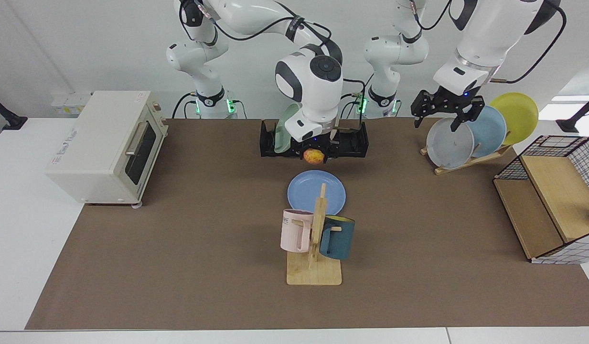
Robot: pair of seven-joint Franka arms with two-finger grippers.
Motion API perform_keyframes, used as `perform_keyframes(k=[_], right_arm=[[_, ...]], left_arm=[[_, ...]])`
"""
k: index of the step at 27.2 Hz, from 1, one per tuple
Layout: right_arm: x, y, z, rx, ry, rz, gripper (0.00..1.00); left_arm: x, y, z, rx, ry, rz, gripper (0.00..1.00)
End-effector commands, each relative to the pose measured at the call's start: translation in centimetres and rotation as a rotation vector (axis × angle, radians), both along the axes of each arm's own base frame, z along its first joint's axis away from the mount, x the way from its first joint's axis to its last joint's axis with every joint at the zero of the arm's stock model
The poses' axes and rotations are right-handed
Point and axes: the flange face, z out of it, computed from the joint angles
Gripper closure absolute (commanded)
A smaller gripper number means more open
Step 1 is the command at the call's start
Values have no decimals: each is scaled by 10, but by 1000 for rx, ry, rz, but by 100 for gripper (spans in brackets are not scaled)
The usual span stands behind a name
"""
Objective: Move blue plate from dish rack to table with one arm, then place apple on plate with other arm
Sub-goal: 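Move the apple over the plate with the right gripper while the left gripper withdraws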
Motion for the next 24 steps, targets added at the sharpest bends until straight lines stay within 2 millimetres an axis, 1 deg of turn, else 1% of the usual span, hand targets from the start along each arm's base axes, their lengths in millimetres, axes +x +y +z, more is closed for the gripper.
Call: perform_keyframes(k=[1, 3, 7, 10, 12, 15, 18, 22, 24], right_arm=[[13, 17, -28, 27, -18, -28, 100], [16, 19, -39, 28, -21, -29, 100], [21, 24, -63, 28, -26, -46, 100], [22, 29, -74, 30, -34, -42, 100], [23, 28, -79, 34, -36, -43, 100], [26, 27, -87, 40, -46, -43, 100], [31, 17, -100, 51, -47, -60, 100], [41, 2, -106, 64, -41, -92, 100], [38, 1, -113, 61, -36, -86, 100]], left_arm=[[-1, 0, 10, 22, 10, -27, 0], [-6, 0, 10, 20, 12, -29, 0], [-7, 0, 9, 21, 16, -26, 0], [-8, 2, 10, 22, 18, -21, 0], [-8, 6, 6, 23, 25, -15, 0], [-9, 8, 8, 22, 18, -13, 0], [-8, 8, 9, 19, 14, -6, 0], [-8, 11, 10, 18, 12, 2, 0], [-8, 11, 11, 18, 11, 2, 0]])
